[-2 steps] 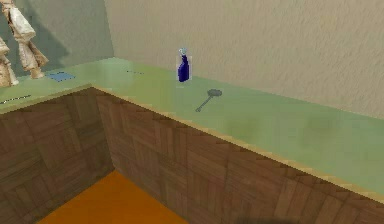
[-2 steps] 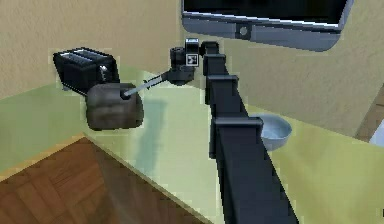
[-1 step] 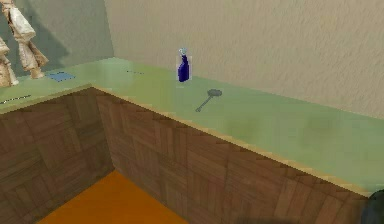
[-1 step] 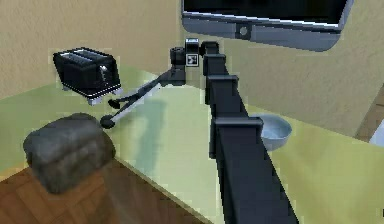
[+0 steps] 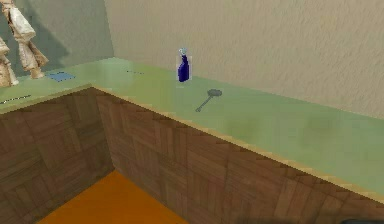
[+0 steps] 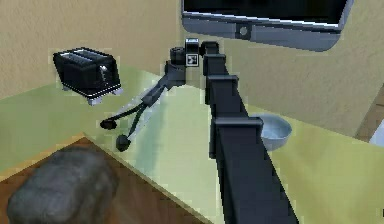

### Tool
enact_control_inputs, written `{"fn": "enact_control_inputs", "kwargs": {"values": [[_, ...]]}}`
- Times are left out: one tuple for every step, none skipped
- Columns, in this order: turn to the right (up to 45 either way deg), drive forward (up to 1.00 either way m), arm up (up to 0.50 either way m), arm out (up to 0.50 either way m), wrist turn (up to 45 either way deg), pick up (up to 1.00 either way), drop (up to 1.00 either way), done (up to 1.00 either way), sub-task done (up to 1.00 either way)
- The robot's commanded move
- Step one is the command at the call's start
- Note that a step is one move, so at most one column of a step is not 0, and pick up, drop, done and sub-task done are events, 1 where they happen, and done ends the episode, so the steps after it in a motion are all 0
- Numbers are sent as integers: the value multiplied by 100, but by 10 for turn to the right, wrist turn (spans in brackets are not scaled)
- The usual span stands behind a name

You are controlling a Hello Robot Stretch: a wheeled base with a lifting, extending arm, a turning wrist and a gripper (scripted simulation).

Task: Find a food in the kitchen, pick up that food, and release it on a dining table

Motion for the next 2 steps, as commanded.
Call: {"fn": "enact_control_inputs", "kwargs": {"values": [[0, 0, 0, -42, 0, 0, 0, 0, 0], [-450, 0, 0, 0, 0, 0, 0, 0, 0]]}}
